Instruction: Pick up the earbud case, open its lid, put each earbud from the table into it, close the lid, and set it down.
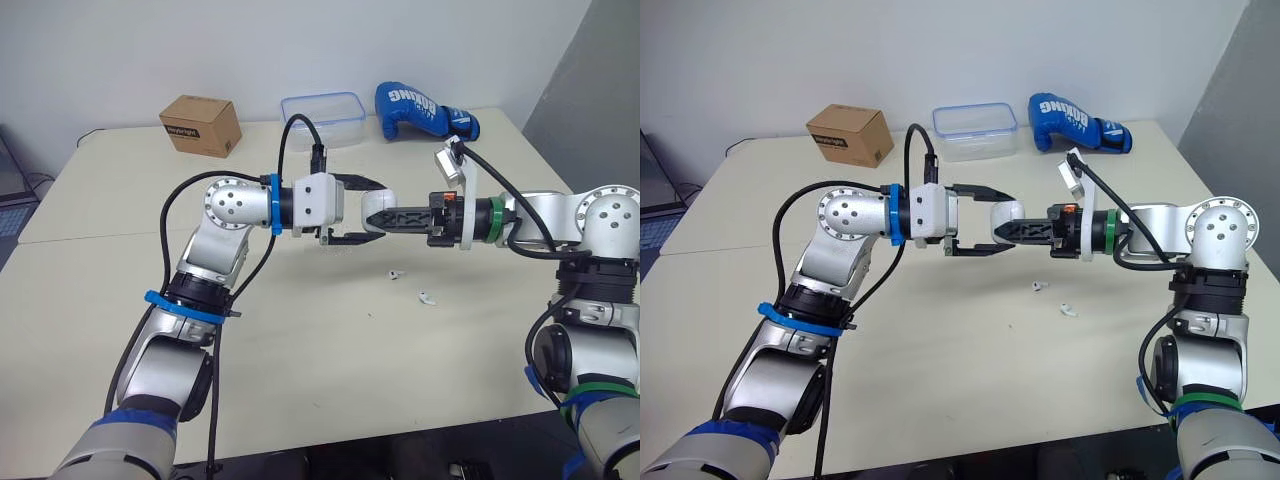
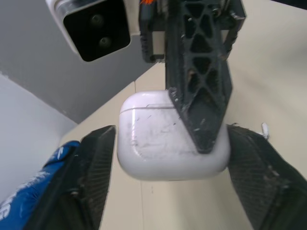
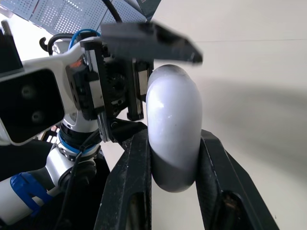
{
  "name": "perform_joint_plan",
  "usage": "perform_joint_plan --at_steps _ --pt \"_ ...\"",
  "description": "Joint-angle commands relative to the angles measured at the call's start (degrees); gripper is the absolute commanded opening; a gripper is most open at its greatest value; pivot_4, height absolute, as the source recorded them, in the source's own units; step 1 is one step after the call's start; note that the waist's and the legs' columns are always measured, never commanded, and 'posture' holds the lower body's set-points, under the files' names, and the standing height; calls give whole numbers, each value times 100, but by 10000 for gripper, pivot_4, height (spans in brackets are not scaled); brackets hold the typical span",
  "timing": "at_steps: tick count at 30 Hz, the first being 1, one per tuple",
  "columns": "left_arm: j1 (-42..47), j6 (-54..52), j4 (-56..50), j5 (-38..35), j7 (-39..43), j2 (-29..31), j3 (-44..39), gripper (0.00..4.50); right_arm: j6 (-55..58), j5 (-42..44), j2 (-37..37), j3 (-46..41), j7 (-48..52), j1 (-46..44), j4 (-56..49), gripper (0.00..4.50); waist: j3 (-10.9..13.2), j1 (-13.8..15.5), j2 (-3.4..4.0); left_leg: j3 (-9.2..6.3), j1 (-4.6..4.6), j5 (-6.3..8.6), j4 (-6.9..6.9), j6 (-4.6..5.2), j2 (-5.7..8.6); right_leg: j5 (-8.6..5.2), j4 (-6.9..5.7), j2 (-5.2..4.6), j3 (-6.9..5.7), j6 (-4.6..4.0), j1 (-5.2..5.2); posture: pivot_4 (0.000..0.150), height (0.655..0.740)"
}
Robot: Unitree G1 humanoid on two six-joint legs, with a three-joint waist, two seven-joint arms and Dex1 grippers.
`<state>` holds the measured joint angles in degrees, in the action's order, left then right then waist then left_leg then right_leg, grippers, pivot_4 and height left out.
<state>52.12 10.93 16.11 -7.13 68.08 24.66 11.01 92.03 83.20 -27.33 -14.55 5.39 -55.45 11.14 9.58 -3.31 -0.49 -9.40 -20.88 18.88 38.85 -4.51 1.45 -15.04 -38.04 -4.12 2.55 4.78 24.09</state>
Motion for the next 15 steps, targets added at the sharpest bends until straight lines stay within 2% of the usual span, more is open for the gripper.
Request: perform_joint_plan --at_steps 1,7,11,15 --pt "93 -244 -272 -215 -47 74 -165 44365 15 272 -73 -104 118 37 -198 7887 0 -1 0 0 0 0 0 0 0 0 0 0 0 0 0 1500 7400" --pt "-120 -2018 -1086 -1052 522 862 -405 44365 -54 -175 -362 157 546 191 -532 7887 1 -42 2 -1 0 0 -4 0 -2 0 0 2 0 0 3 1500 7400" --pt "-35 -2983 -1334 -1388 650 1303 -514 44365 -492 -1088 -968 983 1587 223 -1184 7887 2 -49 4 -2 -1 1 -4 1 0 -1 3 2 0 1 2 1500 7400" --pt "98 -3870 -1536 -1495 614 1492 -422 44365 -1559 -2347 -1592 2116 2866 202 -1793 7887 2 -49 3 -2 0 1 -2 2 1 -3 4 2 -3 5 -2 1500 7400"
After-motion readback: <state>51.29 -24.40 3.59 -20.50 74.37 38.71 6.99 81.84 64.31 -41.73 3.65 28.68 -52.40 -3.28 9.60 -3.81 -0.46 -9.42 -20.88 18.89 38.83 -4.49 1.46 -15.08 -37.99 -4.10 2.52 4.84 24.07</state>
